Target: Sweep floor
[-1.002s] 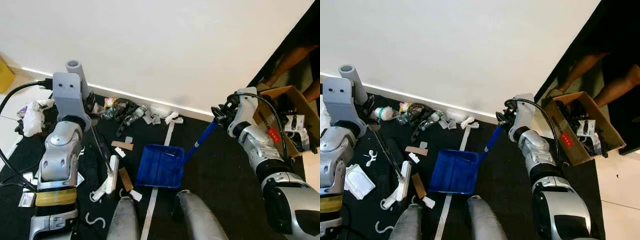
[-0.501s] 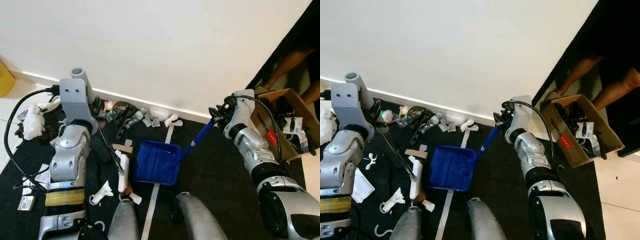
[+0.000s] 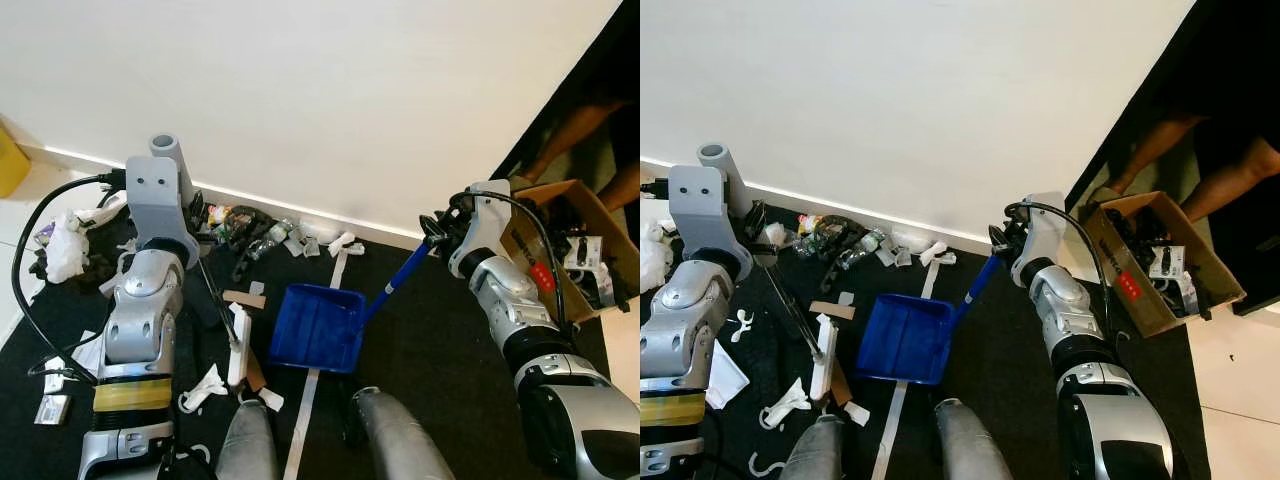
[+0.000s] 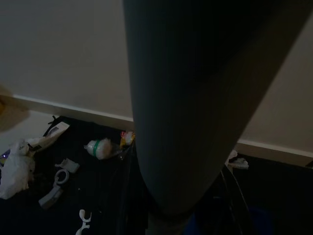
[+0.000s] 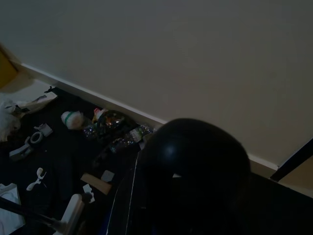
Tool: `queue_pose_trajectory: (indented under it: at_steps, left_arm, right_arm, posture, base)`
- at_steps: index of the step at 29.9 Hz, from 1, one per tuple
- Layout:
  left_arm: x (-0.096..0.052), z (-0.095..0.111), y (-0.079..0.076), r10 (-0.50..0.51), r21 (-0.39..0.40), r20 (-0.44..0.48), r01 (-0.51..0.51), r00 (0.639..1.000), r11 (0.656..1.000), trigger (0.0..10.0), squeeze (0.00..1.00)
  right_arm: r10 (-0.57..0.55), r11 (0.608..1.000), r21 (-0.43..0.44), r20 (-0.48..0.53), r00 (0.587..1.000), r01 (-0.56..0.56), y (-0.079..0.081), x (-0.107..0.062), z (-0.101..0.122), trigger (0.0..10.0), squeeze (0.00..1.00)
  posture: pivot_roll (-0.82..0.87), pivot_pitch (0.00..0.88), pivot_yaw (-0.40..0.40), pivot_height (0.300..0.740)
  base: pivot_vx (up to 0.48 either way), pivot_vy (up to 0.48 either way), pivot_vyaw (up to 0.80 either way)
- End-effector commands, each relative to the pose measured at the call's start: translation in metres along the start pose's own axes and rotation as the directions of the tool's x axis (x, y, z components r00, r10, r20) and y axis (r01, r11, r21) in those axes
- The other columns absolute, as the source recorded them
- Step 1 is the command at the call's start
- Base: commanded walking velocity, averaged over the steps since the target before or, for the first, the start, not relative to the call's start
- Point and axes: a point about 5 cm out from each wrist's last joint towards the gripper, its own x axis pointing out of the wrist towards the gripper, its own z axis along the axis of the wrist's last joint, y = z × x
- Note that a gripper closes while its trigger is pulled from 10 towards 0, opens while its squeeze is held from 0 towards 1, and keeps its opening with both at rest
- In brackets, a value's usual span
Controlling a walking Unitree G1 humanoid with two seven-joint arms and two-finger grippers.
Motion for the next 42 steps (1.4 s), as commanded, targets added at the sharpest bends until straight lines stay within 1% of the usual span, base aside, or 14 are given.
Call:
queue_pose_trajectory:
  at_steps: [1,24,31,33,37,38,39,40,42]
  left_arm:
    - [-0.002,0.004,0.0,-0.003,0.013,0.026,0.002,1.0,1.0,10.0,0.0]
    - [-0.001,0.002,-0.004,-0.014,0.013,0.021,0.013,1.0,1.0,10.0,0.0]
    - [0.0,0.002,-0.003,-0.013,0.022,0.016,0.013,1.0,1.0,10.0,0.0]
    - [0.0,0.002,-0.003,-0.024,0.048,0.022,0.023,0.999,0.999,10.0,0.0]
    - [0.001,0.003,-0.004,-0.027,0.052,0.025,0.026,0.999,0.998,10.0,0.0]
    - [0.003,0.005,-0.004,-0.033,0.054,0.033,0.031,0.999,0.998,10.0,0.0]
    - [0.005,0.006,-0.004,-0.038,0.059,0.038,0.036,0.999,0.998,10.0,0.0]
    - [0.005,0.006,-0.004,-0.038,0.059,0.038,0.036,0.999,0.998,10.0,0.0]
    - [0.01,0.009,-0.006,-0.054,0.067,0.054,0.05,0.997,0.996,10.0,0.0]
  right_arm:
    - [-0.011,1.0,0.002,0.013,1.0,0.011,-0.003,-0.003,0.0,10.0,0.0]
    - [-0.025,1.0,0.004,0.013,1.0,0.025,-0.004,-0.005,-0.002,10.0,0.0]
    - [-0.033,0.999,0.002,0.012,0.999,0.033,-0.005,-0.006,-0.002,10.0,0.0]
    - [-0.044,0.999,0.003,0.018,0.999,0.044,-0.006,-0.006,-0.001,10.0,0.0]
    - [-0.056,0.998,0.001,0.026,0.998,0.056,-0.007,-0.006,-0.001,10.0,0.0]
    - [-0.092,0.996,-0.003,0.046,0.995,0.092,-0.01,-0.008,-0.001,10.0,0.0]
    - [-0.118,0.993,0.004,0.057,0.991,0.118,-0.012,-0.009,0.0,10.0,0.0]
    - [-0.118,0.993,0.004,0.057,0.991,0.118,-0.012,-0.009,0.0,10.0,0.0]
    - [-0.188,0.982,0.028,0.087,0.978,0.186,-0.018,-0.013,0.0,10.0,0.0]
  posture:
    - [0.08,0.136,-0.102,0.74]
    - [0.08,0.141,-0.097,0.74]
    - [0.08,0.14,-0.094,0.74]
    - [0.08,0.136,-0.09,0.74]
    - [0.08,0.132,-0.084,0.74]
    - [0.09,0.115,-0.062,0.74]
    - [0.09,0.113,-0.059,0.74]
    - [0.09,0.113,-0.059,0.74]
    - [0.09,0.099,-0.036,0.74]
  base:
    - [-0.285,0.0,0.0]
    - [-0.333,0.0,0.0]
    - [0.0,0.0,0.0]
    - [0.0,0.0,0.0]
    - [0.0,0.0,0.0]
    - [0.0,0.0,0.0]
    - [0.0,0.0,0.0]
    - [0.0,0.0,0.0]
    - [0.0,0.0,0.0]
